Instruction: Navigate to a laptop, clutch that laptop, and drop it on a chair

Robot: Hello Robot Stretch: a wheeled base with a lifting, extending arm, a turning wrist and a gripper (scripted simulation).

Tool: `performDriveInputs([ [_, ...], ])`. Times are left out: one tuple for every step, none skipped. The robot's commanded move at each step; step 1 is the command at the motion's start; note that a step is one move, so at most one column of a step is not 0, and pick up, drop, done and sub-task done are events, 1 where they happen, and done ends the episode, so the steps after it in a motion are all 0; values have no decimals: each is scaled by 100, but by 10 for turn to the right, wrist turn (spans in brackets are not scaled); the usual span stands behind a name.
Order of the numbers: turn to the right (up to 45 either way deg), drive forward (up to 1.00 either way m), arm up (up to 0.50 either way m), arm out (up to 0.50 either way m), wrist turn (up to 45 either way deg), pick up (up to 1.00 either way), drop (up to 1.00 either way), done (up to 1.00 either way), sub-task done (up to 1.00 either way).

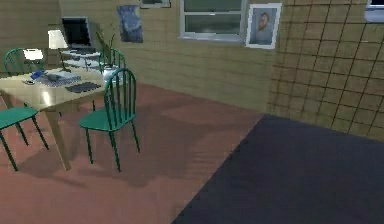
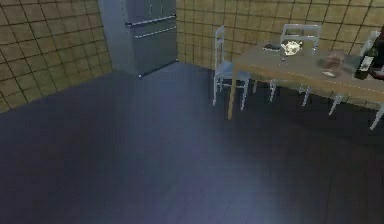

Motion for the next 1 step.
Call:
performDriveInputs([
  [0,100,0,0,0,0,0,0,0],
])
